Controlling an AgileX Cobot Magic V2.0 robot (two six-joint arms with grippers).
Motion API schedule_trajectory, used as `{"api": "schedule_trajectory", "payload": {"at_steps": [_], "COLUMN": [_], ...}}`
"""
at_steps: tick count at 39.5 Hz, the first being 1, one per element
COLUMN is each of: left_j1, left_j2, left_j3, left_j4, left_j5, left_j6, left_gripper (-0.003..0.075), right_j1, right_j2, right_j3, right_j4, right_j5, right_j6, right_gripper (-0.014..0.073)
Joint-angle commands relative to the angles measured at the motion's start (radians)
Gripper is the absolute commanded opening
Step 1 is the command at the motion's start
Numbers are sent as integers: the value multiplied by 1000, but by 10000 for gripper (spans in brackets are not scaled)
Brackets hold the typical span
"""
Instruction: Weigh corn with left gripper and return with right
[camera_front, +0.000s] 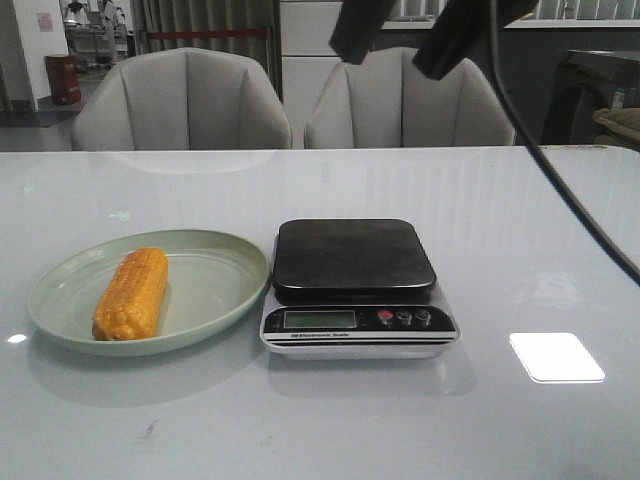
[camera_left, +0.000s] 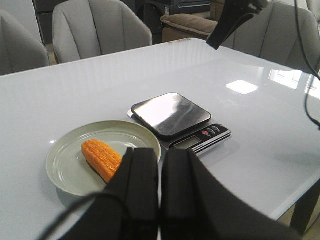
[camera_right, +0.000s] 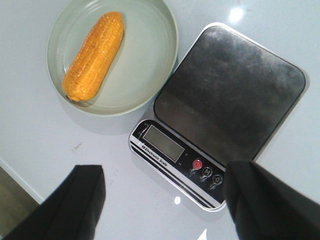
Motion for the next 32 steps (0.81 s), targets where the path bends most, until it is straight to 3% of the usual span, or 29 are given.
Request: {"api": "schedule_trajectory", "payload": {"at_steps": [1, 22, 32], "left_j1": [-4, -4, -4], "left_j2": [-9, -9, -9], "left_j3": [-27, -27, -27], "left_j4": [-1, -1, -1], "left_j5": [-83, -83, -83], "left_j6": [-1, -1, -1], "left_gripper": [114, 114, 114], "right_j1": [-5, -5, -4], "right_j2": [-155, -708, -1051], "right_j3": [99, 703, 932], "right_j4": [27, 14, 54], "right_j5": [-160, -615, -710], "right_j6": [-30, -85, -86], "right_gripper": [591, 591, 591]}}
